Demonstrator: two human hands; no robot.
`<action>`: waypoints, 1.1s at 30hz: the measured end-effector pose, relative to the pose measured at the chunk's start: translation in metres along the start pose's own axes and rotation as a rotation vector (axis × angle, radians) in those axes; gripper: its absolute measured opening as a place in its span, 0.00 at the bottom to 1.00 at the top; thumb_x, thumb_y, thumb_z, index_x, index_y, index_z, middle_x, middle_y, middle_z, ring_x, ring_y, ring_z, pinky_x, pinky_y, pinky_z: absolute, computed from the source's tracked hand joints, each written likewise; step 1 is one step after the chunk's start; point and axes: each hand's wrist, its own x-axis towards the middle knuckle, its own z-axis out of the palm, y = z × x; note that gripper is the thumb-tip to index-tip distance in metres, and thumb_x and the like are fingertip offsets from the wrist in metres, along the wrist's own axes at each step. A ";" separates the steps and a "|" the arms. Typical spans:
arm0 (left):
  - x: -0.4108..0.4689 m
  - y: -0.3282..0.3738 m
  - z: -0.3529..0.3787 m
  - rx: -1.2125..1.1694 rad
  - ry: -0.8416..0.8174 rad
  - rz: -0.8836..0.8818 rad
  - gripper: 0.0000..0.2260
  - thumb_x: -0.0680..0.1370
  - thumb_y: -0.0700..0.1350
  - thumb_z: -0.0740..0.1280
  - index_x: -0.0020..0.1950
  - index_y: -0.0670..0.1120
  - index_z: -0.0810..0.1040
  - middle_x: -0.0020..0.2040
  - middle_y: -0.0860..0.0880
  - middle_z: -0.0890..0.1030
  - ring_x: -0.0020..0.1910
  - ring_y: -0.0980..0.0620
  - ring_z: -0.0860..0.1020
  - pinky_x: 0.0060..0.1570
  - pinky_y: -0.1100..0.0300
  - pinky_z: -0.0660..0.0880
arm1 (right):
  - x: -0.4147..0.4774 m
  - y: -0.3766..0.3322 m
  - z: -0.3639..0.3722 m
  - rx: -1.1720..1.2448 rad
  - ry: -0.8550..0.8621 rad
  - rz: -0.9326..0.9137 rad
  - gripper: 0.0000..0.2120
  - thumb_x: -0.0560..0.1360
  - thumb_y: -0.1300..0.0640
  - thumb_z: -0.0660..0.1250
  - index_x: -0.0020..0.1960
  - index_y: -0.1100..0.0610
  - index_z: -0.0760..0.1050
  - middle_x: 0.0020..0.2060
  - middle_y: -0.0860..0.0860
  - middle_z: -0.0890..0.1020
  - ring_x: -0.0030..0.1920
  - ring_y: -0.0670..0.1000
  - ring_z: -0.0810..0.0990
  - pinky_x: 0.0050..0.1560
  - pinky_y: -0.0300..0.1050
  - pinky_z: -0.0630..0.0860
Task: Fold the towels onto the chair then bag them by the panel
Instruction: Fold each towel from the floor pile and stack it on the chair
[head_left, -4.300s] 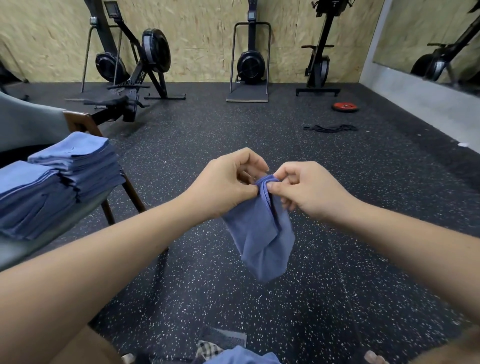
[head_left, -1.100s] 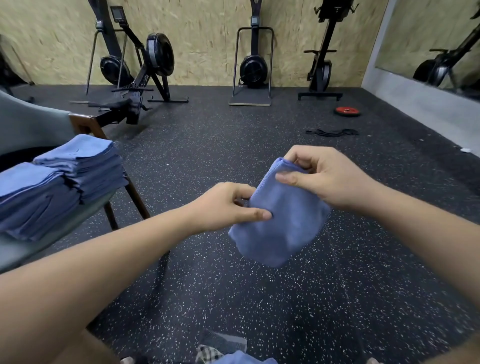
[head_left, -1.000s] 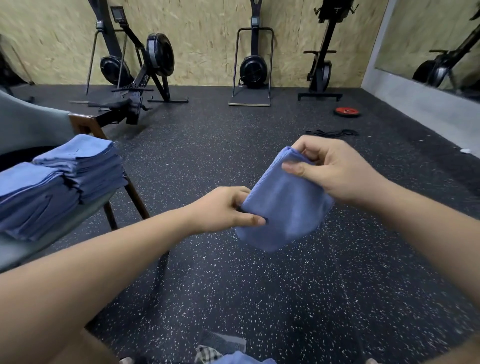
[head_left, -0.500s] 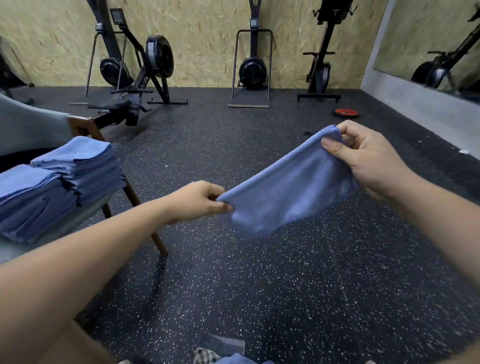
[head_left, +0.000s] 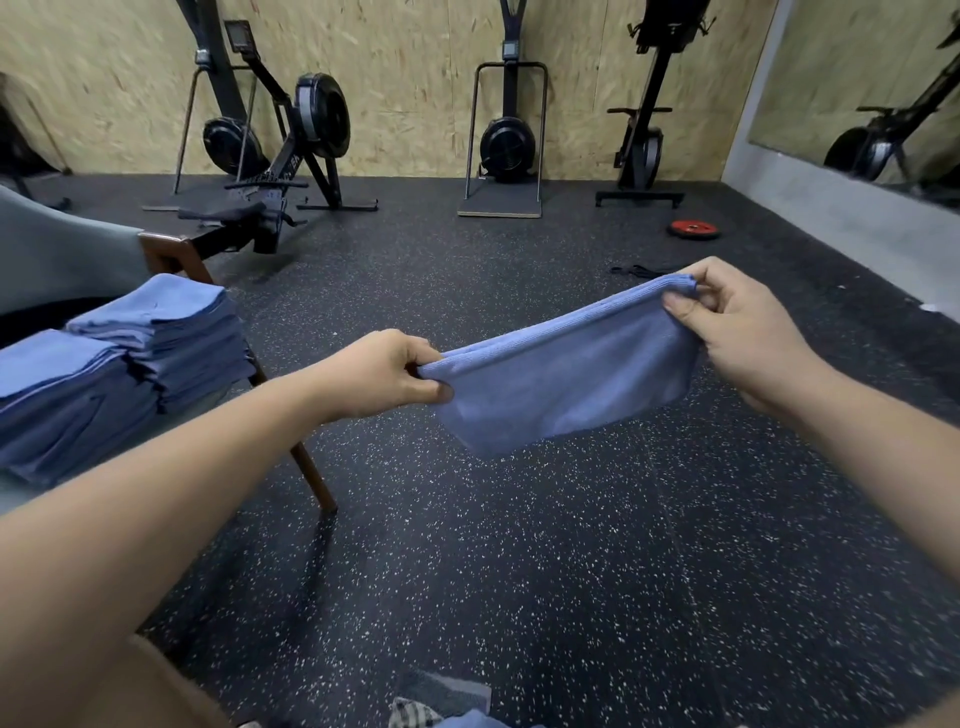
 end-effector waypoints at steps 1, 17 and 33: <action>-0.001 0.001 -0.001 0.060 0.009 0.012 0.12 0.76 0.53 0.77 0.38 0.50 0.81 0.41 0.58 0.78 0.36 0.56 0.75 0.41 0.55 0.72 | 0.001 0.000 -0.001 0.001 0.023 0.005 0.07 0.86 0.57 0.68 0.51 0.47 0.79 0.45 0.51 0.86 0.47 0.48 0.80 0.52 0.51 0.72; 0.002 0.015 -0.009 -0.411 0.488 0.017 0.15 0.77 0.48 0.79 0.41 0.45 0.75 0.34 0.50 0.78 0.34 0.54 0.74 0.37 0.53 0.73 | 0.003 0.010 0.008 -0.087 0.148 0.052 0.07 0.82 0.45 0.67 0.51 0.48 0.75 0.44 0.47 0.85 0.47 0.47 0.78 0.51 0.57 0.73; 0.018 0.024 0.016 -0.819 0.673 -0.193 0.09 0.87 0.56 0.61 0.51 0.53 0.75 0.44 0.54 0.76 0.45 0.52 0.71 0.47 0.50 0.70 | -0.009 -0.016 0.025 -0.308 0.305 -0.034 0.10 0.87 0.47 0.61 0.55 0.54 0.69 0.40 0.48 0.76 0.39 0.47 0.71 0.42 0.48 0.68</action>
